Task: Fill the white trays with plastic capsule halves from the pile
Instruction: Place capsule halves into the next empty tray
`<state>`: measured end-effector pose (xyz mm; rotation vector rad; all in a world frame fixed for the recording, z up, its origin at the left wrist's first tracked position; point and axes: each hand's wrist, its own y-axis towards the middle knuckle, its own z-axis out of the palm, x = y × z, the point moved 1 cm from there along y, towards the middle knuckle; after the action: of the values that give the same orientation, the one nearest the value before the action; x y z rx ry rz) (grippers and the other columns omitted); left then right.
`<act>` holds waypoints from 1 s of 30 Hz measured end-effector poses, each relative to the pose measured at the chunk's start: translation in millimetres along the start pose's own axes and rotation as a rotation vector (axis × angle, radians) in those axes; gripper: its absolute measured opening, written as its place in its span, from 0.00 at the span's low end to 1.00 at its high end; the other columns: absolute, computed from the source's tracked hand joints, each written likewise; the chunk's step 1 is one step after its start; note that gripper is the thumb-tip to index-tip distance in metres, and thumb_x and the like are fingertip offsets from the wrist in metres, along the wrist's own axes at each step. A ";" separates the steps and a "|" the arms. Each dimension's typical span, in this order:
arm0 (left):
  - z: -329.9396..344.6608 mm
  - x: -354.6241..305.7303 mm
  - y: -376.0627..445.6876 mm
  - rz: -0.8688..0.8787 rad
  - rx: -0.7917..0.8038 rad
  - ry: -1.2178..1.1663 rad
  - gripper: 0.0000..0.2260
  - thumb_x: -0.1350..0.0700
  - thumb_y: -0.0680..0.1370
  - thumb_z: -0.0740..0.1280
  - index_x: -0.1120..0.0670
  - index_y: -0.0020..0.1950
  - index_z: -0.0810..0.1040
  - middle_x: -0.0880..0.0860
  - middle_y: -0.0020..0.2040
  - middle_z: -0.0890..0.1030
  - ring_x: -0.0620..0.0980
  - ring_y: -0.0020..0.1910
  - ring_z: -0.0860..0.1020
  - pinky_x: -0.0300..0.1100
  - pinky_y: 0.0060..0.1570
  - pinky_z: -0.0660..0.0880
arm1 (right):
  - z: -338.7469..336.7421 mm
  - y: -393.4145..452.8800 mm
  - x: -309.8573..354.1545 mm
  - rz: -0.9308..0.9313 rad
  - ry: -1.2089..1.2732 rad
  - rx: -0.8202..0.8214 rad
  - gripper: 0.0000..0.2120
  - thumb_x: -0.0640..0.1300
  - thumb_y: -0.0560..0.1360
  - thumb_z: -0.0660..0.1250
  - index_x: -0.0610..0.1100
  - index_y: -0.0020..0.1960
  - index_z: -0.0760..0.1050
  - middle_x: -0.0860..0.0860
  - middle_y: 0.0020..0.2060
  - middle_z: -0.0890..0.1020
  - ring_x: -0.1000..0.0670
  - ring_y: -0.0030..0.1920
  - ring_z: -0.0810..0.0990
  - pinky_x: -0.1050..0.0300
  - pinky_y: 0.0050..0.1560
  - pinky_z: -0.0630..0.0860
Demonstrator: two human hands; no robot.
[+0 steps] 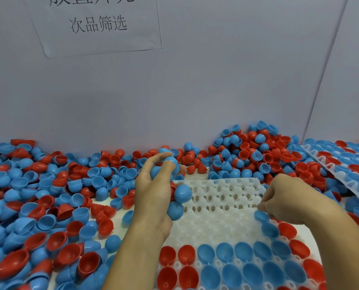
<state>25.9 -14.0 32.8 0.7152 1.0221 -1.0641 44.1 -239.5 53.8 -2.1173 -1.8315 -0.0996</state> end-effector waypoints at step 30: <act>-0.9 -8.5 -1.6 0.208 -0.188 -0.122 0.08 0.55 0.80 0.68 0.42 0.49 0.82 0.41 0.41 0.85 0.43 0.42 0.83 0.48 0.43 0.81 | 11.7 -39.7 88.0 -0.477 0.822 0.463 0.13 0.52 0.71 0.75 0.48 0.52 0.84 0.53 0.45 0.87 0.57 0.45 0.85 0.63 0.43 0.76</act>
<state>23.0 -10.7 40.3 0.5827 0.9081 -0.8095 18.3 -148.1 74.8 -1.0516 -1.5758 -0.5165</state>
